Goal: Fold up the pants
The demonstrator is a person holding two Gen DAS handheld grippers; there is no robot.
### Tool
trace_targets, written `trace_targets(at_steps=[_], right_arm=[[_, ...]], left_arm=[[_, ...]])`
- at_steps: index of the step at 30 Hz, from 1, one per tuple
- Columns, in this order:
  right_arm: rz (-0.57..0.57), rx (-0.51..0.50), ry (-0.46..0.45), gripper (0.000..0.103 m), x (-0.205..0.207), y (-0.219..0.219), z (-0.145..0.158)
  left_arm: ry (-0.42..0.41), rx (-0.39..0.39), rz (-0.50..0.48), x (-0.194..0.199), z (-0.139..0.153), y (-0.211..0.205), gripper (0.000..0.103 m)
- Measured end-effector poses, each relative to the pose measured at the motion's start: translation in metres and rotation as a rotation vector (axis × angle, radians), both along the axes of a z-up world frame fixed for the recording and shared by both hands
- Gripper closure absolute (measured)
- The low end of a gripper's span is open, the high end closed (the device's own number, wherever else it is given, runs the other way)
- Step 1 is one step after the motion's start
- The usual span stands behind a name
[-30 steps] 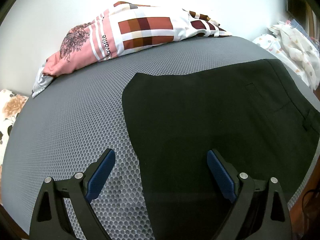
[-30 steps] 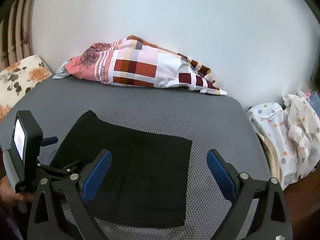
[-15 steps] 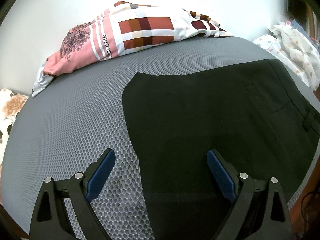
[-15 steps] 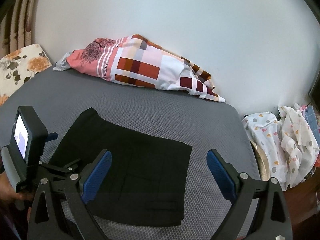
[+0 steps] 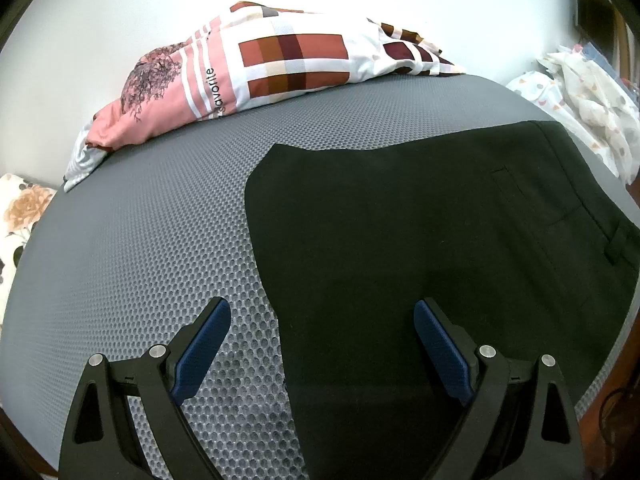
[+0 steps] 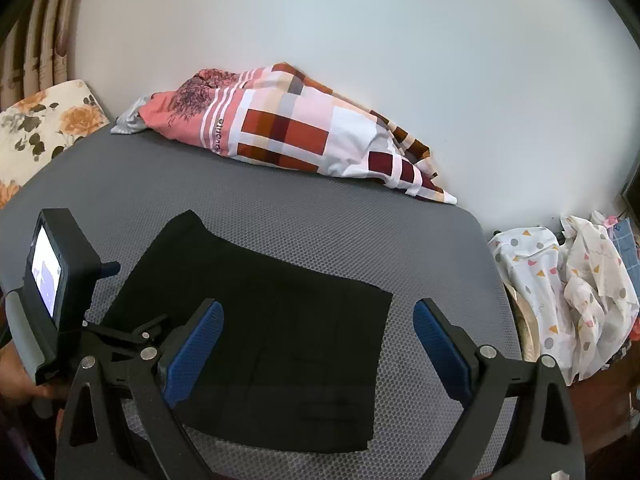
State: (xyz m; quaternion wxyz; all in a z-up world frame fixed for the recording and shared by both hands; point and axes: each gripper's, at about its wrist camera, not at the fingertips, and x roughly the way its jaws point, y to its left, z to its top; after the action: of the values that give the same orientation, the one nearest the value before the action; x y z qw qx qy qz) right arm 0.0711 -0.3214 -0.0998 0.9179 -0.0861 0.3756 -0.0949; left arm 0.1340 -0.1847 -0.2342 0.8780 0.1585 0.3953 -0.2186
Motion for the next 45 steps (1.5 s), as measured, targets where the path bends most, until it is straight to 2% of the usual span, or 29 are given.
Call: trace_targets(at_steps=[18,21,26,31,33,38,45], right_arm=[[0.017,0.021,0.030,0.009,0.006,0.002,-0.012],[0.027,0.095,0.042,0.010,0.005,-0.009,-0.019],[-0.047,0.198,0.080,0.011,0.000,-0.050,-0.048],[-0.107,0.355,0.117,0.014,-0.006,-0.093,-0.078],[-0.130,0.424,0.122,0.020,-0.008,-0.106,-0.089],[-0.177,0.537,0.138,0.029,-0.005,-0.131,-0.113],[-0.190,0.664,0.157,0.030,0.001,-0.152,-0.135]], left_arm=[[-0.003,0.002,0.000,0.000,-0.001,-0.001,0.009],[-0.006,0.010,-0.002,0.000,-0.001,0.000,0.009],[-0.026,0.025,-0.006,-0.001,-0.001,-0.002,0.009],[-0.036,0.037,-0.003,-0.002,-0.001,-0.004,0.008],[-0.043,0.048,-0.007,-0.003,-0.001,-0.005,0.008],[-0.062,0.072,-0.016,-0.005,-0.001,-0.008,0.008],[-0.076,0.089,-0.018,-0.007,-0.001,-0.010,0.008]])
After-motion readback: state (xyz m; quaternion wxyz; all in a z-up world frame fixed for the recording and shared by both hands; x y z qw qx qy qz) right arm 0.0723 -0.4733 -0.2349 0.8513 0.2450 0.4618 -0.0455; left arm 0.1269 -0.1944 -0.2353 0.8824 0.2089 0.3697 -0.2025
